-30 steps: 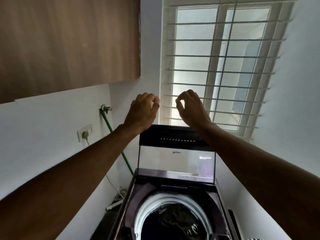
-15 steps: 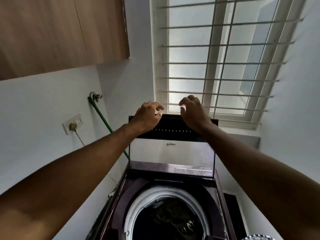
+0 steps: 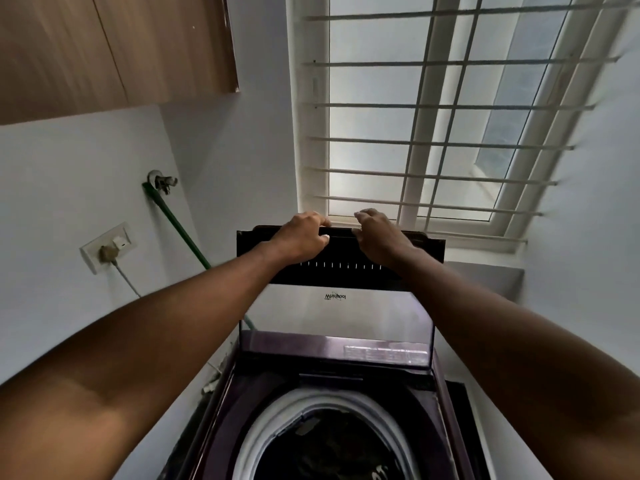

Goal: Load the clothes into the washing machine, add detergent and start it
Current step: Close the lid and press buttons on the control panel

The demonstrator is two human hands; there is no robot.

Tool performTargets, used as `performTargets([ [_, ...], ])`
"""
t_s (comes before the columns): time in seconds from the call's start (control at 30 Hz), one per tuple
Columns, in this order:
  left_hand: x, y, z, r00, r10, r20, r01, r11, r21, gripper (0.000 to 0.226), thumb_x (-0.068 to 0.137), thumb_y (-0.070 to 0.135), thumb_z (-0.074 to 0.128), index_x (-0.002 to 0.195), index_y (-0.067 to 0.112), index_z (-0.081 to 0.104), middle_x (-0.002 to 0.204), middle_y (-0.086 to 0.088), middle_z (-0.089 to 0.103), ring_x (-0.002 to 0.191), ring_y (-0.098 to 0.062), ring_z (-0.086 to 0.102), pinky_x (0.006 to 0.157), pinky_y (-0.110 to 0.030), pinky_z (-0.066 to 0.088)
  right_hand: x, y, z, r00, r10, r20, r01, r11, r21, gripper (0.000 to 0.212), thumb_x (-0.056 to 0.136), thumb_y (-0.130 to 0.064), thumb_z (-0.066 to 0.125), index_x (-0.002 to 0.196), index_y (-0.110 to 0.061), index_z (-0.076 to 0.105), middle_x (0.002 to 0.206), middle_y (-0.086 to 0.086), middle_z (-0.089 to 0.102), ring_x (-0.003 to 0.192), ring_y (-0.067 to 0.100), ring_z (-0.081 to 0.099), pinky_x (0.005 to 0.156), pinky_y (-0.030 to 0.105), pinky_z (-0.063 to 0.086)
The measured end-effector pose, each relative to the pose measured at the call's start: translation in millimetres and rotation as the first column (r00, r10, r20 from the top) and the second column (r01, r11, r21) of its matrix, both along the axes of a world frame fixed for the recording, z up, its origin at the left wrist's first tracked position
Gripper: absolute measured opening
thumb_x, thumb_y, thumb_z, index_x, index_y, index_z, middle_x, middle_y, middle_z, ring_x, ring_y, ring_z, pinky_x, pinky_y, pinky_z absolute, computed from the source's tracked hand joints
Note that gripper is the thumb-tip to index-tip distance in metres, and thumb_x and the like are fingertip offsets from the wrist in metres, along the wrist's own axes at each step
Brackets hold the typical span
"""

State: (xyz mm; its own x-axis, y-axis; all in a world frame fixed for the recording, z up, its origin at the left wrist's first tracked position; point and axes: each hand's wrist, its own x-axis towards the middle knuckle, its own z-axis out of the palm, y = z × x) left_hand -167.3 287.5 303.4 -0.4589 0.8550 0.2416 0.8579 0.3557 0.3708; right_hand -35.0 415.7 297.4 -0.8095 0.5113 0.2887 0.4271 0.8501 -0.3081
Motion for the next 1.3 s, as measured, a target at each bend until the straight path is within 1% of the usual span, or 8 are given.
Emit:
performTargets([
  [0.17, -19.7, 27.8, -22.0, 0.993, 0.008, -0.119, -0.016, 0.998, -0.065, 0.057, 0.094, 0.031, 0.058, 0.147, 0.017, 0.042, 0.155, -0.003, 0.038, 0.142, -0.022, 0.034, 0.119, -0.039, 0.026, -28.1, 15.6, -16.6, 0.997, -0.012, 0.079, 0.013, 1.0, -0.008, 0.053, 0.102, -0.025, 0.047, 0.148, -0.002, 0.036, 0.152, 0.019, 0.039, 0.141, 0.035, 0.035, 0.118, 0.044, 0.028],
  [0.27, -27.4, 37.7, -35.8, 0.985, 0.024, -0.172, -0.039, 0.995, -0.088, 0.065, 0.096, 0.034, 0.056, 0.152, 0.012, 0.033, 0.154, -0.009, 0.04, 0.141, -0.026, 0.035, 0.12, -0.036, 0.023, -38.6, 18.8, -25.4, 0.996, -0.042, 0.085, 0.041, 0.999, 0.004, 0.056, 0.103, -0.028, 0.044, 0.151, -0.001, 0.029, 0.153, 0.02, 0.037, 0.142, 0.036, 0.033, 0.118, 0.045, 0.026],
  [0.43, -35.3, 48.0, -47.6, 0.989, 0.078, -0.129, -0.085, 0.995, -0.043, 0.058, 0.1, 0.039, 0.048, 0.149, 0.01, 0.037, 0.148, -0.012, 0.047, 0.138, -0.027, 0.039, 0.119, -0.037, 0.023, -53.2, 18.7, -39.9, 0.989, -0.052, 0.136, 0.046, 0.998, 0.049, 0.049, 0.105, -0.028, 0.039, 0.146, -0.002, 0.037, 0.147, 0.019, 0.043, 0.139, 0.038, 0.036, 0.119, 0.046, 0.023],
  [0.57, -39.9, 47.6, -45.6, 0.996, 0.065, -0.063, -0.063, 0.998, 0.023, 0.038, 0.101, 0.033, 0.047, 0.133, 0.015, 0.059, 0.135, -0.009, 0.058, 0.128, -0.026, 0.048, 0.109, -0.036, 0.038, -56.4, 19.3, -46.5, 0.986, -0.074, 0.148, 0.06, 0.993, 0.097, 0.039, 0.105, -0.031, 0.037, 0.131, -0.004, 0.052, 0.134, 0.018, 0.052, 0.127, 0.038, 0.046, 0.111, 0.046, 0.033],
  [0.7, -39.7, 42.8, -33.3, 0.993, 0.115, -0.014, -0.113, 0.991, 0.077, 0.022, 0.093, 0.033, 0.062, 0.107, 0.02, 0.073, 0.112, -0.007, 0.07, 0.109, -0.025, 0.06, 0.094, -0.034, 0.049, -54.0, 8.3, -41.8, 0.99, -0.096, 0.101, 0.082, 0.987, 0.136, 0.038, 0.105, -0.03, 0.037, 0.126, -0.003, 0.054, 0.129, 0.017, 0.053, 0.125, 0.034, 0.048, 0.105, 0.042, 0.038],
  [0.83, -26.1, 36.7, -25.9, 0.985, 0.174, 0.001, -0.173, 0.978, 0.117, 0.03, 0.079, 0.049, 0.076, 0.09, 0.022, 0.072, 0.098, -0.006, 0.072, 0.096, -0.025, 0.064, 0.085, -0.033, 0.052, -46.6, -8.5, -40.2, 0.99, -0.119, 0.077, 0.102, 0.975, 0.199, 0.034, 0.105, -0.027, 0.039, 0.126, -0.005, 0.053, 0.129, 0.015, 0.053, 0.124, 0.032, 0.048, 0.103, 0.04, 0.037],
  [1.0, -7.9, 24.1, -17.8, 0.972, 0.231, -0.04, -0.225, 0.969, 0.105, 0.023, 0.08, 0.045, 0.075, 0.08, 0.025, 0.064, 0.093, -0.006, 0.069, 0.095, -0.028, 0.063, 0.082, -0.035, 0.049, -30.8, -27.4, -31.0, 0.992, -0.115, 0.06, 0.098, 0.968, 0.23, 0.03, 0.104, -0.022, 0.04, 0.124, -0.005, 0.055, 0.126, 0.015, 0.054, 0.123, 0.031, 0.05, 0.102, 0.039, 0.039],
  [1.3, 13.1, -17.1, -3.7, 0.983, 0.181, 0.039, -0.184, 0.98, 0.071, 0.03, 0.071, 0.051, 0.08, 0.073, 0.026, 0.064, 0.089, 0.001, 0.07, 0.087, -0.021, 0.062, 0.08, -0.033, 0.052, -0.3, -61.0, -19.2, 0.991, -0.108, 0.083, 0.088, 0.973, 0.212, 0.028, 0.102, -0.017, 0.042, 0.118, -0.004, 0.062, 0.121, 0.017, 0.061, 0.118, 0.035, 0.056, 0.093, 0.041, 0.046],
])
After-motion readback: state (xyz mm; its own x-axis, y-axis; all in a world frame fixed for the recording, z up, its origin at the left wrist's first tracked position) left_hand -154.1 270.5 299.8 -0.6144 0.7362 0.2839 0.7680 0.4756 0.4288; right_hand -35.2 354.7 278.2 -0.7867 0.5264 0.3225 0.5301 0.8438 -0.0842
